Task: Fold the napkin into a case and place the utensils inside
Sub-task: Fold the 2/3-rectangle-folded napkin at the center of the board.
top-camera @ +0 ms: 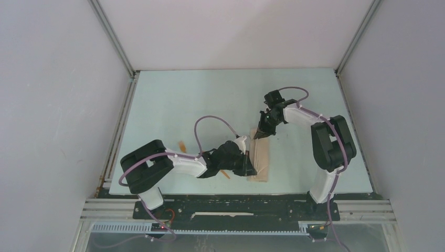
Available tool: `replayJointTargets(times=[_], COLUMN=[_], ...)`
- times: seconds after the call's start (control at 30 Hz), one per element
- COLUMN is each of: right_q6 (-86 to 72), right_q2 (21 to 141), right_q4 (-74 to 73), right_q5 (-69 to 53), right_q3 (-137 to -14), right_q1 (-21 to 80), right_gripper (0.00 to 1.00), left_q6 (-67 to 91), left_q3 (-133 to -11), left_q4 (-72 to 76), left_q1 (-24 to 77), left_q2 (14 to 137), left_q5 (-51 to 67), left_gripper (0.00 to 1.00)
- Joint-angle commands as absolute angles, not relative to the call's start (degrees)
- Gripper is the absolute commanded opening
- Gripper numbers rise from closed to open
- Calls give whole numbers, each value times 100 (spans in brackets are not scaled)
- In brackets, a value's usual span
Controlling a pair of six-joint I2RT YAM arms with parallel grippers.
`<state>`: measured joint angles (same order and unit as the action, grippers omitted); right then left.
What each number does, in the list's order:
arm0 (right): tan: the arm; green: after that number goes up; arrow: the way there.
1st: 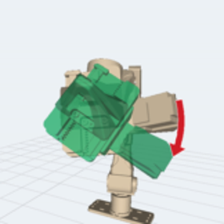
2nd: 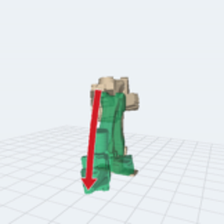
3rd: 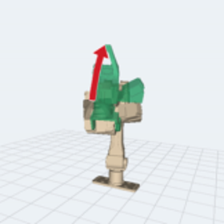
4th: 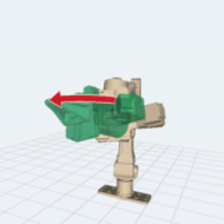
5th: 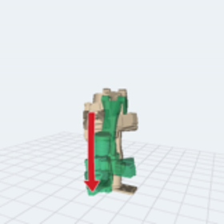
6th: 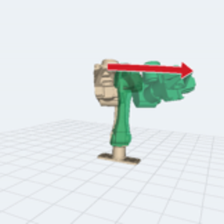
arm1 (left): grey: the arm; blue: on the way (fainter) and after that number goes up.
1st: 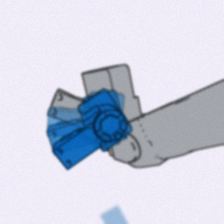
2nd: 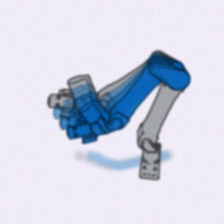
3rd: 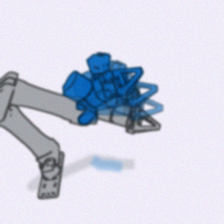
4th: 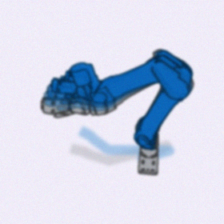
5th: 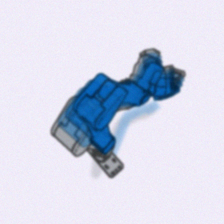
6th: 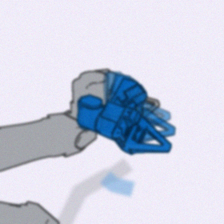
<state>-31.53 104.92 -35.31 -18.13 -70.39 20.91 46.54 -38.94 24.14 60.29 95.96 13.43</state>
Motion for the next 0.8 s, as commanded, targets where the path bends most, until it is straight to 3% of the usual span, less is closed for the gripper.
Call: replayJointTargets(times=[0.0,0.03,0.13,0.3,0.53,0.77], right_q6=[-3342,-3350,-3388,-3428,-3445,-3343], right_q2=[10643,10660,10695,10685,10717,10725], right_q4=[-3178,-3161,-3141,-3114,-3092,-3110], right_q5=[-1721,-1716,-1669,-1665,-1691,-1762], right_q3=[-7331,-7331,-7325,-7334,-7328,-7326], right_q1=[2212,2238,2267,2303,2379,2464], right_gripper=[0,0,0,0,0,0], left_q6=[4698,4683,4534,4241,4166,4241], left_q3=[-3750,-3704,-3692,-4106,-5169,-5440], left_q4=[2478,2470,2210,861,90,37], left_q1=[5977,5950,5916,5851,5637,5608], left_q2=[9378,9287,8992,8467,9239,9789], left_q5=[1633,1615,1487,686,457,31], left_gripper=[18,28,41,55,67,68])
